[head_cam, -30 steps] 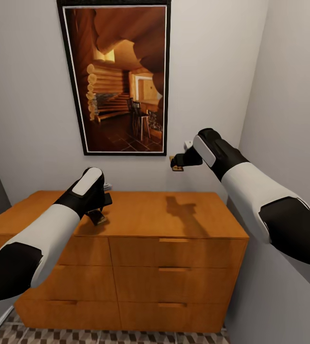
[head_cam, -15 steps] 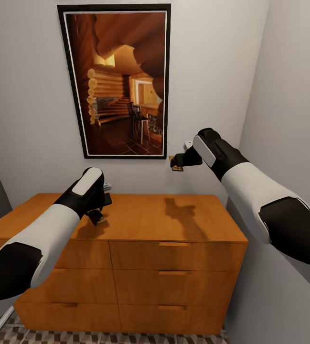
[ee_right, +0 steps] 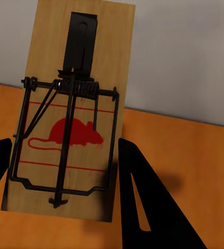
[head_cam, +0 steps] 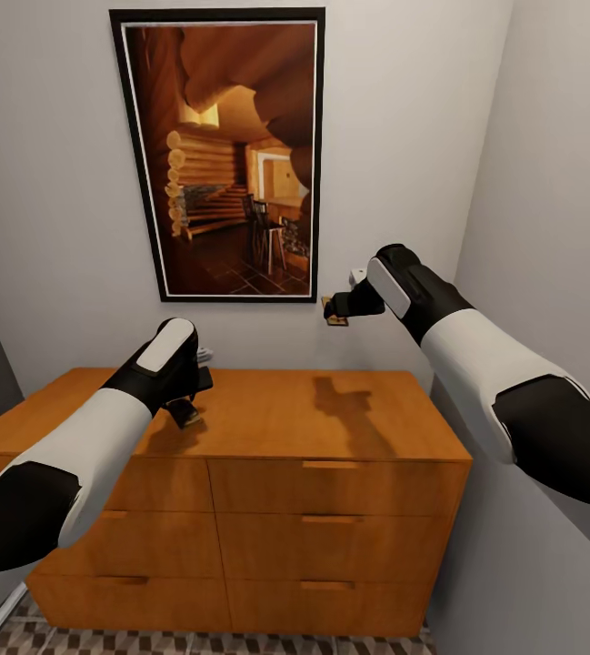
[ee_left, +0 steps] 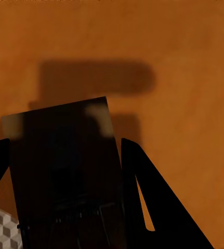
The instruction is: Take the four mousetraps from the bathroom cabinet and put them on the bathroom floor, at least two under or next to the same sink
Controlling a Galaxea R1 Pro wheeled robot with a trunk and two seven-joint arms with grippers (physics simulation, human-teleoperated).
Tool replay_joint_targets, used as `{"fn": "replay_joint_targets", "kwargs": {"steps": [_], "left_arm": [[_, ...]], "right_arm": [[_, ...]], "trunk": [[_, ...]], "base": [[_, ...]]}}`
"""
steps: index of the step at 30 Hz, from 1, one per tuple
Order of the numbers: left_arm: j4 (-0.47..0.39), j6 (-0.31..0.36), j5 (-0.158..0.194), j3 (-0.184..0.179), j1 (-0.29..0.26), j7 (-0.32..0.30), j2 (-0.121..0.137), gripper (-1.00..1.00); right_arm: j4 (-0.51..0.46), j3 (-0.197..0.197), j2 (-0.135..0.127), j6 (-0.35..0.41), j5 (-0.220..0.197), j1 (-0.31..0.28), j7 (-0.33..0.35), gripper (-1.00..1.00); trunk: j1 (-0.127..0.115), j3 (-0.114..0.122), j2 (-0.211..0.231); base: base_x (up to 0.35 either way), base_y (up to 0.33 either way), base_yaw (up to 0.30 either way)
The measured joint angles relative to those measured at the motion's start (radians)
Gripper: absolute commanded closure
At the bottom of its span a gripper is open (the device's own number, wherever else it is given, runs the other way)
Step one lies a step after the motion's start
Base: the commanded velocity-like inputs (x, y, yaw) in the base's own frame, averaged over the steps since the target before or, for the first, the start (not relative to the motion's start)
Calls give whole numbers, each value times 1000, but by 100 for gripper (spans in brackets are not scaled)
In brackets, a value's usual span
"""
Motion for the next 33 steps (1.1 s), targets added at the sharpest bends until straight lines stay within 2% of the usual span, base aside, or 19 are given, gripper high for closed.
{"fn": "replay_joint_targets", "kwargs": {"steps": [21,33], "left_arm": [[5,0,0,0,-1,-1,0,100],[6,3,1,0,-1,-2,0,100]], "right_arm": [[-2,1,0,-1,1,3,0,100],[-1,0,1,-3,1,3,1,100]], "trunk": [[0,0,0],[0,0,0]], "base": [[-123,0,0],[-236,38,0]]}}
